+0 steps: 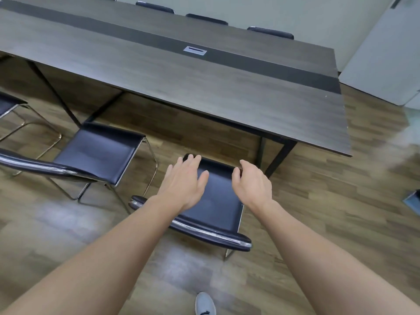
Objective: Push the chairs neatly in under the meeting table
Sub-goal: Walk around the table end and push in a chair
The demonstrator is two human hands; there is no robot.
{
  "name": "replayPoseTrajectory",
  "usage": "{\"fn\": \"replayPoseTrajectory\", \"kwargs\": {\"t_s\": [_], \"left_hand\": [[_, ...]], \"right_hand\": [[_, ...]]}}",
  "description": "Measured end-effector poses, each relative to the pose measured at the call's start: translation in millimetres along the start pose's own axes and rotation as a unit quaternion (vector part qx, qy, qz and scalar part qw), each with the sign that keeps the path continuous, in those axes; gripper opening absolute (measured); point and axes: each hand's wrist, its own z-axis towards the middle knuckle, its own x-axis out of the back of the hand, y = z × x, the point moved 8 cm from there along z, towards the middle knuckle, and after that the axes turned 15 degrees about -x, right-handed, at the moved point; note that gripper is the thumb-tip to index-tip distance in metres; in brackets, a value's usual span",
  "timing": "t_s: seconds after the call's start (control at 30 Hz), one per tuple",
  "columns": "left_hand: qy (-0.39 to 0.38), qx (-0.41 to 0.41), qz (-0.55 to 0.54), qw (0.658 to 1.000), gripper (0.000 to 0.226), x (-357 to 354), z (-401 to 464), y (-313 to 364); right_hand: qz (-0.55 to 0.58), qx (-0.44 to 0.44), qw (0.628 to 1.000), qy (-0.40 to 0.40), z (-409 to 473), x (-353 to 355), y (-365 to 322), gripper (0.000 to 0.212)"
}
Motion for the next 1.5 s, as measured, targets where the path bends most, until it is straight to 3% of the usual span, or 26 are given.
{"fn": "replayPoseTrajectory", "kwargs": {"t_s": [0.17,0.43,0.8,1.5], "left_hand": [[-0.009,0.024,-0.064,0.998,0.058,-26.3,5.6,3.0],[-0.032,0.006,-0.069,0.997,0.058,-38.4,35.6,-8.8],[-0.096,-0.058,-0.059,0.992,0.057,-52.7,46.3,-58.4],[-0.150,0.003,-0.096,0.984,0.068,-119.2,29.1,-148.6]], "right_hand": [[-0.014,-0.010,1.000,-0.018,8.7,-16.3,1.6,0.038],[-0.005,-0.046,0.999,-0.016,25.4,-26.0,5.9,0.034],[0.001,-0.159,0.987,-0.017,10.2,-63.0,-7.8,0.040],[-0.054,-0.226,0.969,-0.079,-30.3,-170.1,28.5,0.036]]}}
